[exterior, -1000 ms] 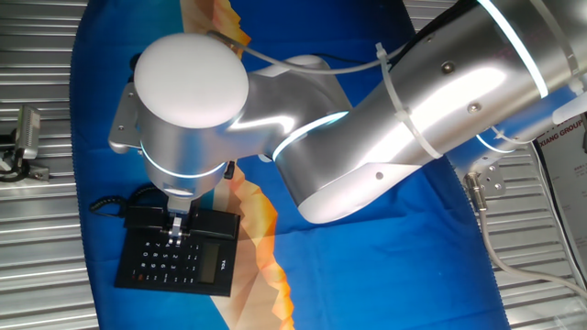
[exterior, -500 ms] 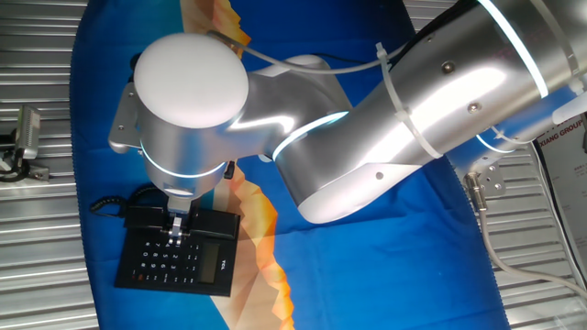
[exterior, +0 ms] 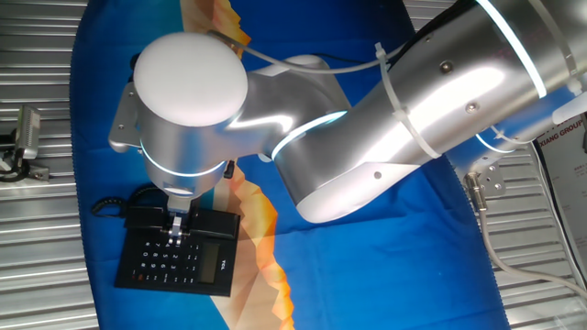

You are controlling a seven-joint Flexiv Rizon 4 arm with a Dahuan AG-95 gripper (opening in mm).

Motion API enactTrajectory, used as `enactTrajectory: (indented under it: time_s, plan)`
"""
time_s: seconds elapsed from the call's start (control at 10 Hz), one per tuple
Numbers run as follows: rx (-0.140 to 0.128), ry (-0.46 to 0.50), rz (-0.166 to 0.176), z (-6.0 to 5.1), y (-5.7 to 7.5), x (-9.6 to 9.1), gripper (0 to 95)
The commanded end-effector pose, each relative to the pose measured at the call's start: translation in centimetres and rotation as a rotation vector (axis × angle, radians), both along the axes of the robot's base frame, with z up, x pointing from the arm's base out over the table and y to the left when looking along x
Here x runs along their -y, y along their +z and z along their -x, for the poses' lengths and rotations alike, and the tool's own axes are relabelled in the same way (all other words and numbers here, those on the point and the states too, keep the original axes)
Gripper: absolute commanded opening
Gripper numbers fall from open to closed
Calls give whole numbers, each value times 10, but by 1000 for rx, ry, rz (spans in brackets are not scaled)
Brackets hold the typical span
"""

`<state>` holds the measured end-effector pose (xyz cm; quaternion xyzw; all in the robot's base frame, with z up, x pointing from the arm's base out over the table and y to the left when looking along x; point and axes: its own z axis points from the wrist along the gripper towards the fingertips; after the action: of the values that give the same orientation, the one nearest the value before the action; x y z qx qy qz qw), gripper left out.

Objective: Place the handset of the telephone on the corresponding phone cradle

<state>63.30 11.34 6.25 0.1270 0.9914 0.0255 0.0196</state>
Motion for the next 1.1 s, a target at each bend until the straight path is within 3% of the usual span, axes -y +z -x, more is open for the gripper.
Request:
enactTrajectory:
  time_s: [0.1,1.1]
  plan:
    - [-3,2,2,0,-1,0,0]
    - [-5,4,6,0,-4,1,0]
